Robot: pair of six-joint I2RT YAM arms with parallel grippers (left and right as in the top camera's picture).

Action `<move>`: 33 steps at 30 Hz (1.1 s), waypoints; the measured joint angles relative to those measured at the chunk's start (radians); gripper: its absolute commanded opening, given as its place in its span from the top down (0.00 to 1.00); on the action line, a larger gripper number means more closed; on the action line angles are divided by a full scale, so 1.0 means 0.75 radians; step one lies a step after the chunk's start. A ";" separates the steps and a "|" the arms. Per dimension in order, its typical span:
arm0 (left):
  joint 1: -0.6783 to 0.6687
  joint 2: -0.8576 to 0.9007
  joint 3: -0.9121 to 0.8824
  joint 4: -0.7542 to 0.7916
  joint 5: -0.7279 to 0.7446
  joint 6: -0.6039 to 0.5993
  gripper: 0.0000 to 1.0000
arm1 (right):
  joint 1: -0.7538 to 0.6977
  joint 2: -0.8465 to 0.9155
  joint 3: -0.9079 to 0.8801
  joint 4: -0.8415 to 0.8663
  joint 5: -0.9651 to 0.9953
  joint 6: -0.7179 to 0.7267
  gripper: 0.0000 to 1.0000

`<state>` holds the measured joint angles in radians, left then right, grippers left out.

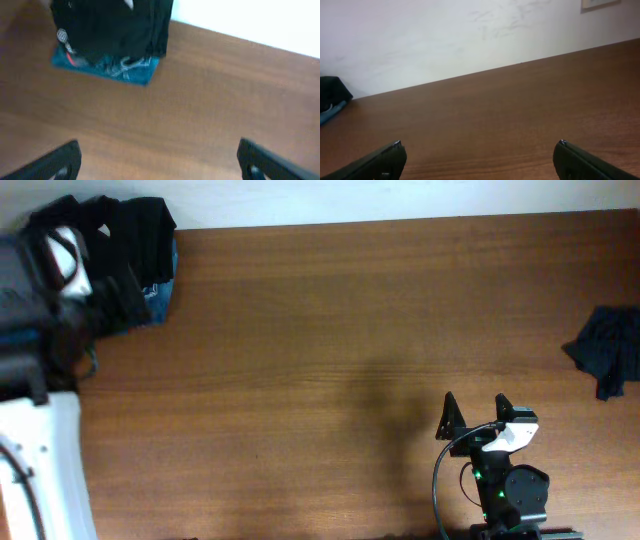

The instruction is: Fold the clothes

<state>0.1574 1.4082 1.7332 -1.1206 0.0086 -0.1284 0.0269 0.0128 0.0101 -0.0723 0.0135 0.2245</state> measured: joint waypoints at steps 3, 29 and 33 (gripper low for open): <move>-0.002 -0.147 -0.351 0.217 0.043 0.001 0.01 | 0.000 0.000 0.000 0.000 0.000 -0.001 0.01; -0.160 -1.676 -2.151 1.511 0.233 0.146 0.01 | 0.000 -0.003 0.000 -0.001 -0.004 -0.001 0.01; -0.160 -1.786 -2.245 1.544 0.233 0.146 0.01 | 0.000 -0.004 0.000 -0.001 -0.004 -0.001 0.01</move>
<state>0.0376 0.0689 0.0498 0.0372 0.1837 -0.0185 0.0269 0.0101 0.0101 -0.0727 0.0105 0.2241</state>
